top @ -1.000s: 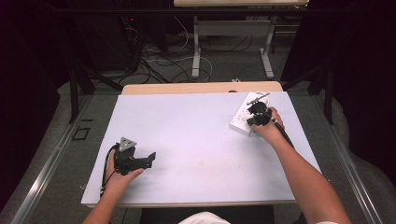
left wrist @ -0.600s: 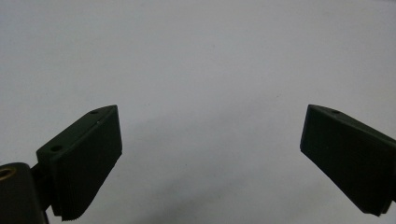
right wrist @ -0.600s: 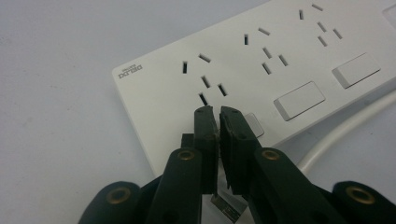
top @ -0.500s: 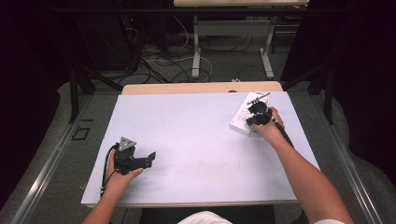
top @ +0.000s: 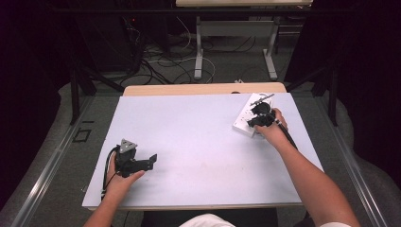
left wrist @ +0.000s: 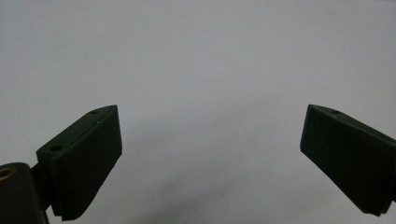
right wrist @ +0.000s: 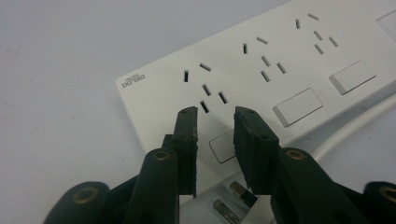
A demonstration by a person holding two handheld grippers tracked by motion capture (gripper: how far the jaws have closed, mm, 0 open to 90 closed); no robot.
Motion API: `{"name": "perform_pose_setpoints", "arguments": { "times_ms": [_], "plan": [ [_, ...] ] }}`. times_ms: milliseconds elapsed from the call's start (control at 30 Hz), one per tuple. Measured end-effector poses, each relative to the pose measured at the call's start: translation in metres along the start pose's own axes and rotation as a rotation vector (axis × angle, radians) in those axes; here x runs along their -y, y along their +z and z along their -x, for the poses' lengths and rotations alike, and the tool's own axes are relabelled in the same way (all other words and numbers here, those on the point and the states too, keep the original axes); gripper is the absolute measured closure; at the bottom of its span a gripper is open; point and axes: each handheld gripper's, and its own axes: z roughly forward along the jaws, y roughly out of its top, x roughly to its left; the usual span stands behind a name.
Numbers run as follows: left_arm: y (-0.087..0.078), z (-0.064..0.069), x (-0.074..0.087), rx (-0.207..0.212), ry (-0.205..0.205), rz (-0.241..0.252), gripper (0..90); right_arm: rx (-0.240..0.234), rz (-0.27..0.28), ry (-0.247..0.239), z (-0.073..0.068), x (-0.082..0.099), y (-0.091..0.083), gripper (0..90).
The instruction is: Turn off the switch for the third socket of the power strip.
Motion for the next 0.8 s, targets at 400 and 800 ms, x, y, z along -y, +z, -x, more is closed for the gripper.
{"name": "perform_pose_setpoints", "arguments": {
  "times_ms": [400, 800],
  "plan": [
    [0.002, 0.000, 0.001, 0.003, 0.009, -0.004, 5.3, -0.022, 0.053, -0.019, -0.004, 0.000, -0.005, 53.2],
    [0.001, 0.000, 0.001, 0.009, 0.011, -0.014, 5.3, -0.029, 0.085, -0.032, -0.011, 0.000, -0.017, 46.1]
  ]
}}
